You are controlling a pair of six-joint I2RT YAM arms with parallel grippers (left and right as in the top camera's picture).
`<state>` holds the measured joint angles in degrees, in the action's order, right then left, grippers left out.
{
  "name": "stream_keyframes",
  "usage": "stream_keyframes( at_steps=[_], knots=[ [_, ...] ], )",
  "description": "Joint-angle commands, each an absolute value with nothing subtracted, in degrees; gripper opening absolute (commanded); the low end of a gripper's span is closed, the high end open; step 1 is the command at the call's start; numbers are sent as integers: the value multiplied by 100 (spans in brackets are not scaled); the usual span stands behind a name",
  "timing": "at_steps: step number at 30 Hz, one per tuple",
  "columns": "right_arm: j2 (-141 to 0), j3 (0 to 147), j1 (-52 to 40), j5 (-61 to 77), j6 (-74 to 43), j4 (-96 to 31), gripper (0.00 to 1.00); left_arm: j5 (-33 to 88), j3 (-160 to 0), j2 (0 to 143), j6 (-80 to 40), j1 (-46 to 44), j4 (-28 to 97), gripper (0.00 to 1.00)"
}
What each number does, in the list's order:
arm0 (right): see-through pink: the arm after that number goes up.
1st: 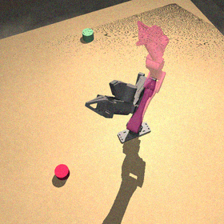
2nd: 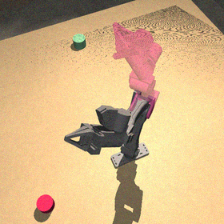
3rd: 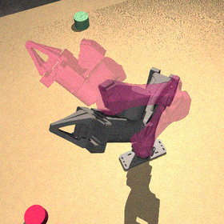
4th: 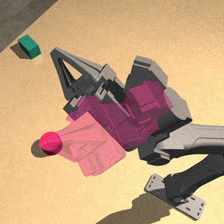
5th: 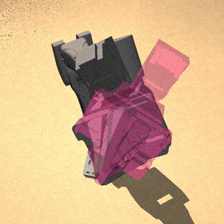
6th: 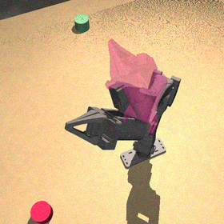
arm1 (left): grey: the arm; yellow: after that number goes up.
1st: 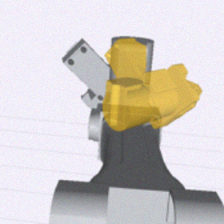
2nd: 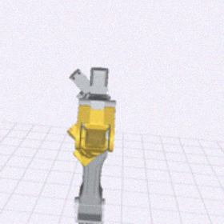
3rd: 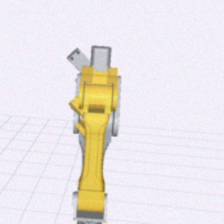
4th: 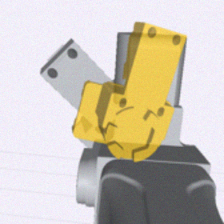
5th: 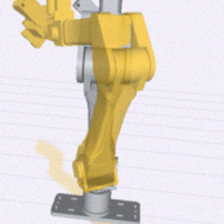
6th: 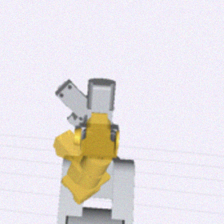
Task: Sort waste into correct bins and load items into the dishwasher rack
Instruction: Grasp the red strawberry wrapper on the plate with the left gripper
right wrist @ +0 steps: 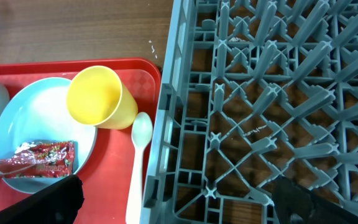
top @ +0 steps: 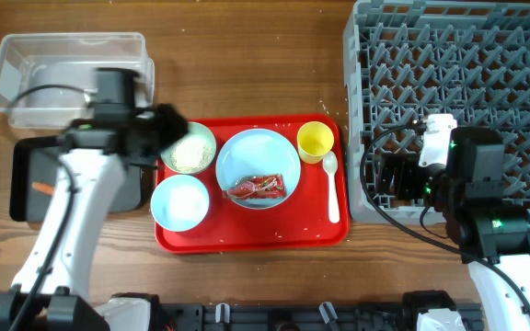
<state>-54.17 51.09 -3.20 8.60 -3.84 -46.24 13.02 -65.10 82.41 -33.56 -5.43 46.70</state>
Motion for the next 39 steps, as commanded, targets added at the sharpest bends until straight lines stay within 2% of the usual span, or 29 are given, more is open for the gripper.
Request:
stream_keyframes(
  at_steps=[1, 3, 13, 28, 34, 39],
  knots=[
    [-5433, 5223, -303, 954, -451, -4613, 100, 1347, -6497, 8698, -4152, -1557, 4823, 68],
    [-5433, 5223, -303, 954, -454, -4615, 100, 1347, -6486, 9017, -4864, -2119, 4864, 64],
    [-5433, 5223, -303, 954, -451, -4617, 100, 1339, -6484, 9697, -6414, -3267, 4845, 64],
    [-5433, 5223, -303, 954, -454, -4639, 100, 1011, -6272, 9741, -7131, -3398, 4777, 64],
    [-5433, 5223, -303, 954, -451, -4639, 100, 862, -5498, 9762, -7247, -3402, 3658, 63],
    [-5433, 5223, -303, 954, -451, -4659, 100, 709, -5463, 9776, -7251, -3402, 3566, 62]
  ],
)
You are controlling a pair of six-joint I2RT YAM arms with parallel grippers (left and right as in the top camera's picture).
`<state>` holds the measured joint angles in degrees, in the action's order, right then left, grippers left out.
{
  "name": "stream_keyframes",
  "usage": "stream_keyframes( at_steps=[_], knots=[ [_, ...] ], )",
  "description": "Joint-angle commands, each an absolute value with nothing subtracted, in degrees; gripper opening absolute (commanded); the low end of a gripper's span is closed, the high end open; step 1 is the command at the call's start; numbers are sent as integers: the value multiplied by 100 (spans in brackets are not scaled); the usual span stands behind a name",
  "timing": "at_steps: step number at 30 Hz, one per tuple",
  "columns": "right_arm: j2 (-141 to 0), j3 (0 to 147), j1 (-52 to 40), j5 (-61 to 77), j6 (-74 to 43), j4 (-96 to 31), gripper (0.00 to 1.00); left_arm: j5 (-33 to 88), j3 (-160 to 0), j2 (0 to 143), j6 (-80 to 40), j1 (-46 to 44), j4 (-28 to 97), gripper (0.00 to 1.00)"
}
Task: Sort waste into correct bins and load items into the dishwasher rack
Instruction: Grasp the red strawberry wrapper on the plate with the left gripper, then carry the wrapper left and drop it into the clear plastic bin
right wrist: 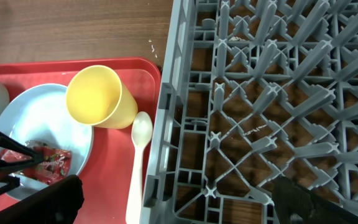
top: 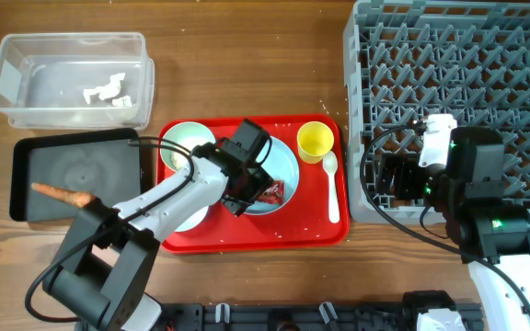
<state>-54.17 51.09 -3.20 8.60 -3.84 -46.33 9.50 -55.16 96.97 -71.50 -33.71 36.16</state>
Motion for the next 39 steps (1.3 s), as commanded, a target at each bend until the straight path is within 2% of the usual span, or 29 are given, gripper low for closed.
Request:
stream_keyframes(
  at_steps=[1, 5, 8, 11, 13, 14, 20, 25, 28, 33, 37, 39],
  knots=[
    [-5433, 5223, -303, 954, -451, -4659, 100, 626, -5463, 9795, -7253, -3402, 3516, 62],
    [-5433, 5223, -303, 954, -454, -4661, 100, 517, -5463, 9961, -7249, -3402, 3227, 60],
    [-5433, 5223, -303, 954, -454, -4661, 100, 440, -5463, 10173, -7251, -3402, 3074, 54],
    [-5433, 5223, -303, 954, -454, -4659, 100, 362, -5463, 10320, -7247, -3395, 3037, 33],
    [-5433, 5223, -303, 954, -451, -4659, 100, 180, -5465, 10318, -7247, -3395, 3037, 10],
    [-5433, 5223, -303, 954, -451, -4661, 100, 134, -5465, 10313, -7244, -3393, 3035, 4],
    [-5433, 5223, -303, 954, -451, -4661, 100, 10, -5572, 10158, -6558, -3157, 3020, 4],
    [-5433, 5223, -303, 952, -449, -4659, 100, 10, -6060, 9443, -5098, -2646, 3109, 4],
    [-5433, 5223, -303, 952, -449, -4659, 100, -255, -6296, 8755, -4313, -2102, 3100, 4],
    [-5433, 5223, -303, 954, -451, -4657, 100, -1052, -6313, 8068, -3765, -1037, 2670, 4],
    [-5433, 5223, -303, 954, -454, -4659, 100, -1190, -6313, 8228, -3728, 154, 1767, 4],
    [-5433, 5223, -303, 954, -454, -4659, 100, -1190, -6313, 8427, -3726, 478, 1446, 4]
  ],
)
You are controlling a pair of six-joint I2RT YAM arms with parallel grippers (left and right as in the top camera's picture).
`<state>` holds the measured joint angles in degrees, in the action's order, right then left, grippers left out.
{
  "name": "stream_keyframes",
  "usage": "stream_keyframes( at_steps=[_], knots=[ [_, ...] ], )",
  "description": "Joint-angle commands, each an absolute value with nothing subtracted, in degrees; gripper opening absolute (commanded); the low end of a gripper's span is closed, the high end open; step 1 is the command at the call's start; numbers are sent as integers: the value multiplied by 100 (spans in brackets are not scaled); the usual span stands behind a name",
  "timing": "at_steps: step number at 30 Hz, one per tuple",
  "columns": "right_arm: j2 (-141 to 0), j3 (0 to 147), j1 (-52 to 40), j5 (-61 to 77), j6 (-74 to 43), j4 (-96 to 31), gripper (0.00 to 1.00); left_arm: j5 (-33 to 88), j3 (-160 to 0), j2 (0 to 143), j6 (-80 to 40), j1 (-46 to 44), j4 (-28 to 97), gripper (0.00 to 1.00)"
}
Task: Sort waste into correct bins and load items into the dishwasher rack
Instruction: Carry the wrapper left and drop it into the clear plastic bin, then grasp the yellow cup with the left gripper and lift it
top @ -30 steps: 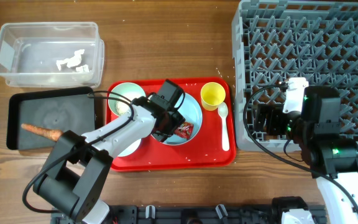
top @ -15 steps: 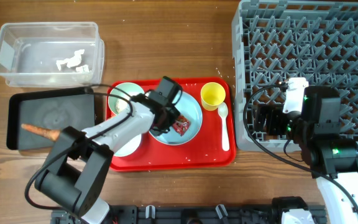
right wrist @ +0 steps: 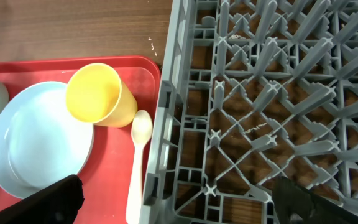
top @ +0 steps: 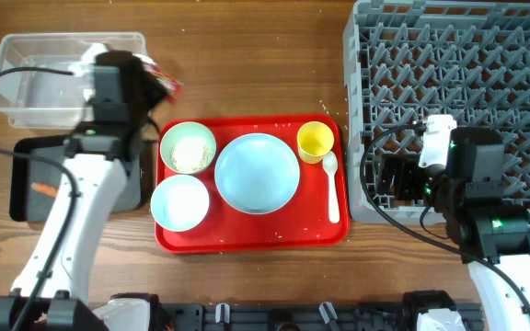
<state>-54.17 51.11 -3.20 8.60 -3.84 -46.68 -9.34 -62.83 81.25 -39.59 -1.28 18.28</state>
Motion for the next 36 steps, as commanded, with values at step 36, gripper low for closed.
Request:
stream_keyframes(
  at_steps=[36],
  knots=[
    [-5433, 5223, -303, 954, -464, -4626, 100, 705, -6414, 9708, -2440, -3109, 1313, 43]
  ],
)
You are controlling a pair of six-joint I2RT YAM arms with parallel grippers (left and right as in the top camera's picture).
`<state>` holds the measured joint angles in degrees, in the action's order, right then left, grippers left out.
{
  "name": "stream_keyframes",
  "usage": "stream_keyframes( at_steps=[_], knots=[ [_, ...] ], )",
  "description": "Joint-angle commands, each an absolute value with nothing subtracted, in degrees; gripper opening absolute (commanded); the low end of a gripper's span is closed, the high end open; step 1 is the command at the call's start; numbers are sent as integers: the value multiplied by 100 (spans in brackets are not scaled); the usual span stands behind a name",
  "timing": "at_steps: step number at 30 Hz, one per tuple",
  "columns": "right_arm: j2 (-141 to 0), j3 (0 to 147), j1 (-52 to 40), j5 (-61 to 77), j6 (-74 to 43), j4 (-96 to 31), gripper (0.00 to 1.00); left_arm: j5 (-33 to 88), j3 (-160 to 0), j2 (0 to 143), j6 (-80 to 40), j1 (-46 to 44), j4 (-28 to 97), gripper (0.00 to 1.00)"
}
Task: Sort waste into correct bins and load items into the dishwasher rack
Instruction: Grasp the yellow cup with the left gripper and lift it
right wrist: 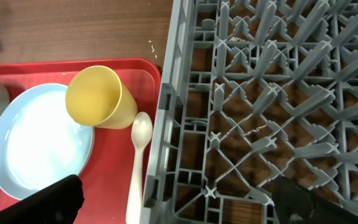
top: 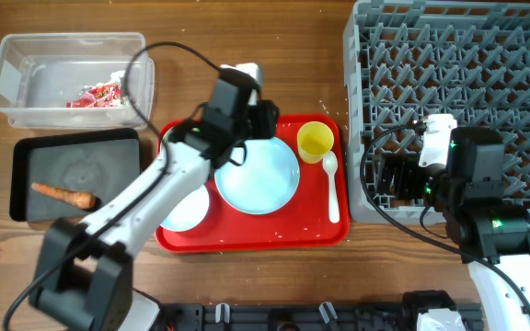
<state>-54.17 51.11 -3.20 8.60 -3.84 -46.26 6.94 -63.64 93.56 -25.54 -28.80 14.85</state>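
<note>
The red wrapper (top: 95,95) lies in the clear plastic bin (top: 7,87) at the back left. My left gripper (top: 259,121) hangs over the back edge of the red tray (top: 247,237), open, with nothing seen in it. On the tray are a bare light blue plate (top: 260,175), a yellow cup (top: 315,141), a white spoon (top: 331,184) and a light blue bowl (top: 180,211). The green bowl is mostly hidden under the left arm. My right gripper (right wrist: 176,205) is open over the left edge of the grey dishwasher rack (top: 449,92).
A black tray (top: 72,161) at the left holds a carrot piece (top: 63,194). The left arm crosses the tray's left half. The rack's wall (right wrist: 160,124) stands right beside the spoon (right wrist: 138,155) and cup (right wrist: 95,99).
The wrapper, held by my left gripper beside the clear bin, now lies inside the bin. The left gripper has moved right, to the tray's back edge. The right arm has not moved.
First the wrapper lay on the blue plate while my left arm was over the bins. Then my left gripper was down on the wrapper. Then the plate was bare and the wrapper was held at the clear bin, where it now lies.
</note>
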Motion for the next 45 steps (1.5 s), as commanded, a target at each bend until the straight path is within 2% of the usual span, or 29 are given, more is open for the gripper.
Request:
stream_keyframes(
  at_steps=[1, 17, 21, 26, 34, 38, 41, 45],
  knots=[
    [-5433, 5223, -303, 954, -464, -4628, 100, 705, -6414, 9815, -2440, -3201, 1251, 43],
    [-5435, 5223, -303, 954, -467, -4637, 100, 749, -6414, 10567, -2464, -3627, 637, 44],
    [-5435, 5223, -303, 954, -464, -4639, 100, 746, -6414, 10573, -2462, -3710, 676, 29],
    [-5433, 5223, -303, 954, -467, -4648, 100, 744, -6414, 10578, -2460, -3765, 753, 5],
    [-5433, 5223, -303, 943, -462, -4681, 100, 749, -6416, 10403, -2460, -3559, 884, 4],
    [-5443, 5223, -301, 392, -845, -4471, 100, 869, -6416, 9806, -2609, -3146, 1052, 4],
    [-5559, 5223, -301, 469, -1061, -3935, 100, 1667, -6416, 9371, -3275, -2648, 1044, 4],
    [-6062, 5223, -301, 1959, -751, -3205, 100, 3658, -6416, 9271, -3695, -2088, 790, 4]
  ],
)
